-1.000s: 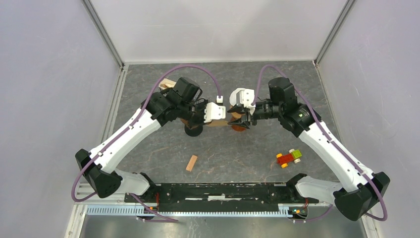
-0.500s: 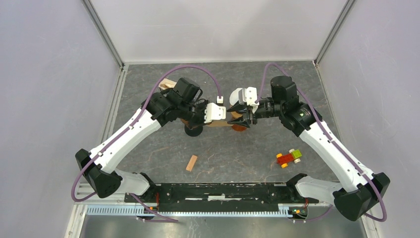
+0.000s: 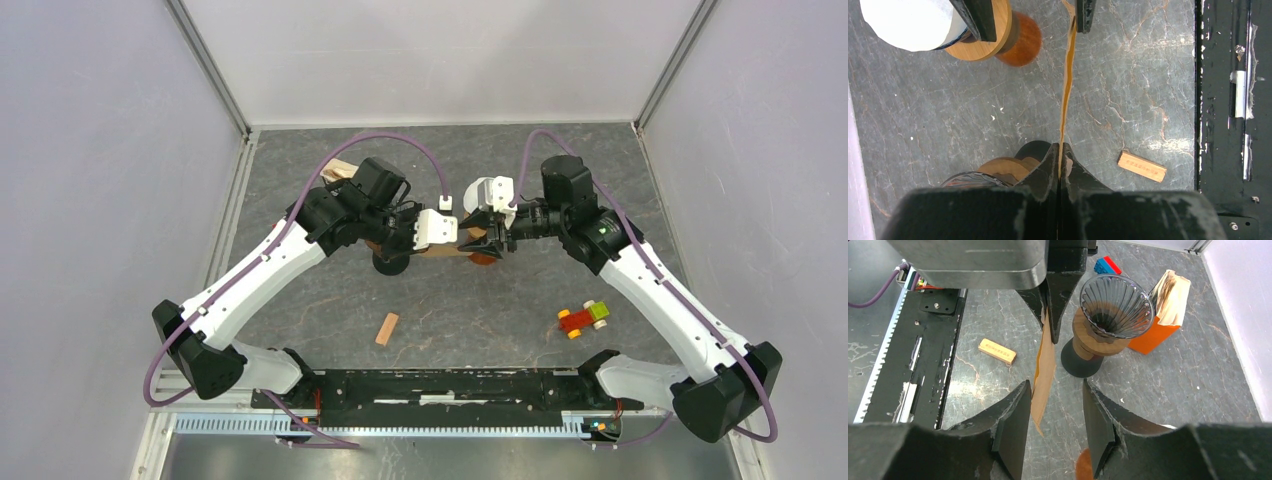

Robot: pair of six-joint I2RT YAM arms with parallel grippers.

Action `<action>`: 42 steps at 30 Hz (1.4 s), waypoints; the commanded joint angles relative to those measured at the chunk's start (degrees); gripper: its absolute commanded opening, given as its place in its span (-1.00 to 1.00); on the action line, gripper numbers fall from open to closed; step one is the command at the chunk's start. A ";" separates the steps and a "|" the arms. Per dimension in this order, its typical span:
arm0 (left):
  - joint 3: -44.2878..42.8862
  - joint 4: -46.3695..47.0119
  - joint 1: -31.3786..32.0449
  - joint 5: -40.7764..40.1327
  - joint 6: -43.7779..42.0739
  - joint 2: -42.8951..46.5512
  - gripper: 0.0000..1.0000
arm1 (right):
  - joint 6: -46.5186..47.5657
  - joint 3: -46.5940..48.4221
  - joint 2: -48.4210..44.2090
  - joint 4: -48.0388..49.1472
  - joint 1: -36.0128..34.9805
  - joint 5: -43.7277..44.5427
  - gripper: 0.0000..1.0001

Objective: Place the coffee filter in the dripper
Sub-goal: Place the coffee filter in the coffee dripper.

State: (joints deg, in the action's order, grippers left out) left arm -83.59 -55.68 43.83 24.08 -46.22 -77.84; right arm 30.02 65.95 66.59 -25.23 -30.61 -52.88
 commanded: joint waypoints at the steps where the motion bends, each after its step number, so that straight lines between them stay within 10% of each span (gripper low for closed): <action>1: -0.54 0.48 0.29 1.39 -2.10 1.98 -0.95 | -1.10 0.27 0.21 2.14 0.20 1.23 -0.04; 42: -0.09 0.40 0.90 4.40 -2.40 1.95 -0.95 | -2.75 -0.92 0.86 4.12 0.20 3.92 -0.17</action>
State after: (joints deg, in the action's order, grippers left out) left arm -83.59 -55.68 44.07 26.15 -46.22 -77.28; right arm 28.97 64.79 66.83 -23.49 -30.61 -50.00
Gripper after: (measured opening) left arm 0.032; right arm 0.423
